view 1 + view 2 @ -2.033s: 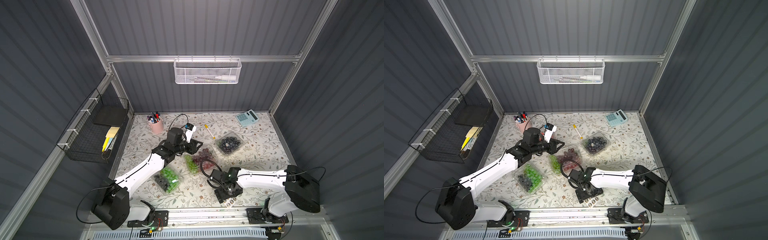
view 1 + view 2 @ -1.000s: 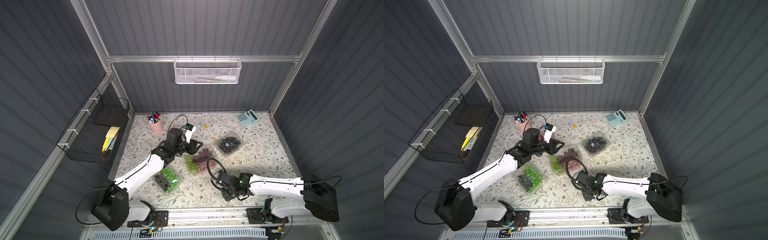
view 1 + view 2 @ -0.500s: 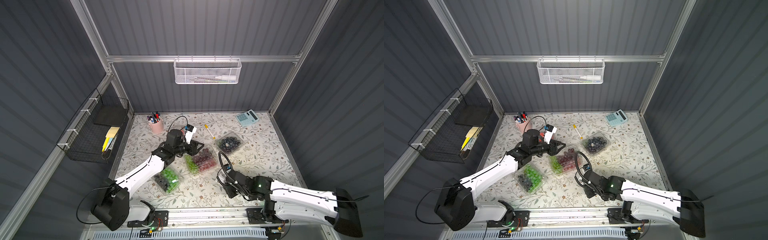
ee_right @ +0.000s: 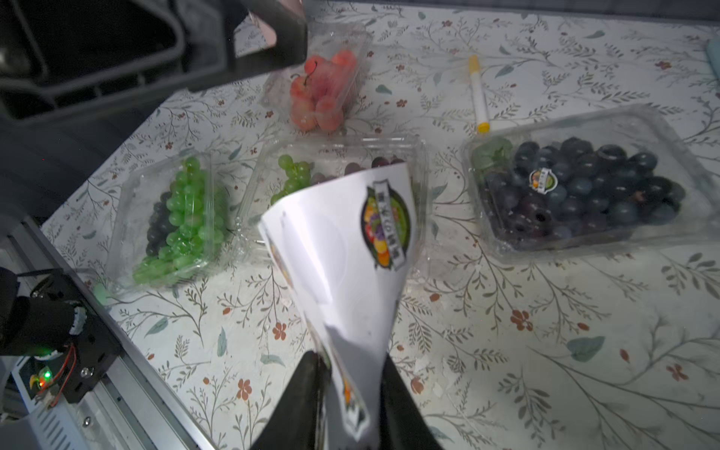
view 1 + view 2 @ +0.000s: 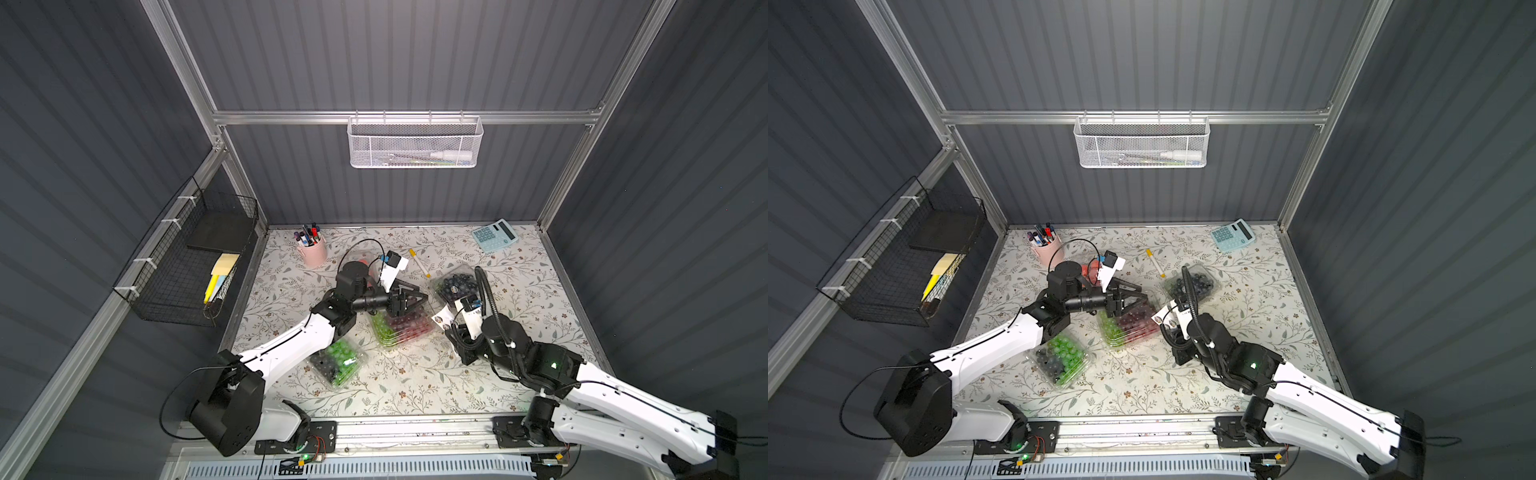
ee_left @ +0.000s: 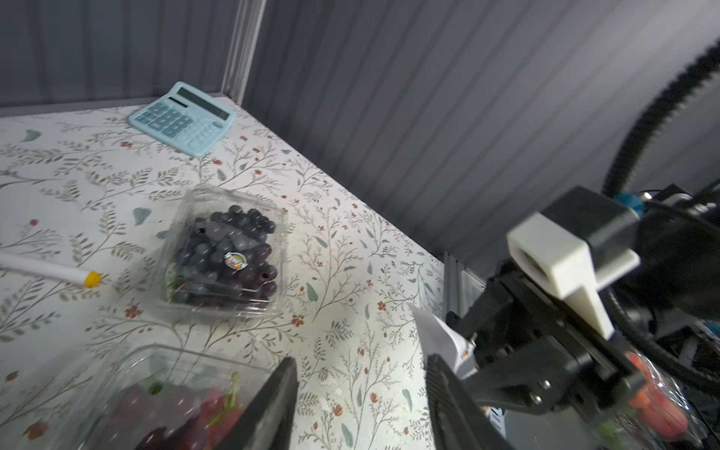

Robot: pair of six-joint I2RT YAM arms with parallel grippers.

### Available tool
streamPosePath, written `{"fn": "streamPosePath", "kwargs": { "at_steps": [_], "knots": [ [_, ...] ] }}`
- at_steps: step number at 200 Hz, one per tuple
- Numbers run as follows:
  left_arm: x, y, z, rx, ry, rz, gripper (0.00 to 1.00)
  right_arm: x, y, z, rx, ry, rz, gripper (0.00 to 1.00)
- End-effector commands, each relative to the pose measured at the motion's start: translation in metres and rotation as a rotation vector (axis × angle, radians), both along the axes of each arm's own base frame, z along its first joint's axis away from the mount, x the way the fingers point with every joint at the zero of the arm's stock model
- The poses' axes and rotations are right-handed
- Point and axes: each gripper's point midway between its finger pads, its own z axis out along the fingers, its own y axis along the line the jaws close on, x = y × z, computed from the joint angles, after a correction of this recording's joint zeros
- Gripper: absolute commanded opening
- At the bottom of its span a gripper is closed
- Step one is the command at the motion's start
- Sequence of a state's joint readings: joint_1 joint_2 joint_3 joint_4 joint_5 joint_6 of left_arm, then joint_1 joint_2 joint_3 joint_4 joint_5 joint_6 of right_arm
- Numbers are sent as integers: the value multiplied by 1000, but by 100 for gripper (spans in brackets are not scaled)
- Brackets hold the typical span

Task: Label fruit boxes
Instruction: Pick up the label sticker from the center of the board.

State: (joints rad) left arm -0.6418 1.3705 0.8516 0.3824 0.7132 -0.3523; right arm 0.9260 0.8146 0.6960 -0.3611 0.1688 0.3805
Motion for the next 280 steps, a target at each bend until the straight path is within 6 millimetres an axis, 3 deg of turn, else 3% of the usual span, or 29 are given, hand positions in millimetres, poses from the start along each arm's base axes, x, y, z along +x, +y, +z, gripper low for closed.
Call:
{"fn": "streamPosePath", "kwargs": {
  "at_steps": [1,33,69,157,213,252,280],
  "knots": [
    [-17,-7,10,-60,-56,-102,57,8,20,36,103,-70,81,27],
    [-25,-11,15,-77,-103,-157,55,16,32,57,169,-93,118,27],
    [-29,-15,23,-99,-124,-191,52,23,38,65,209,-111,127,27],
    [-36,-19,37,-157,-134,-233,26,30,41,64,222,-130,122,26],
    [-35,-19,43,-162,-137,-228,0,30,39,62,215,-142,135,26],
    [-40,-16,31,-69,-186,-255,0,25,26,55,163,-145,143,50],
    [-40,-11,20,47,-259,-259,0,17,17,53,130,-139,221,60]
  ]
}}
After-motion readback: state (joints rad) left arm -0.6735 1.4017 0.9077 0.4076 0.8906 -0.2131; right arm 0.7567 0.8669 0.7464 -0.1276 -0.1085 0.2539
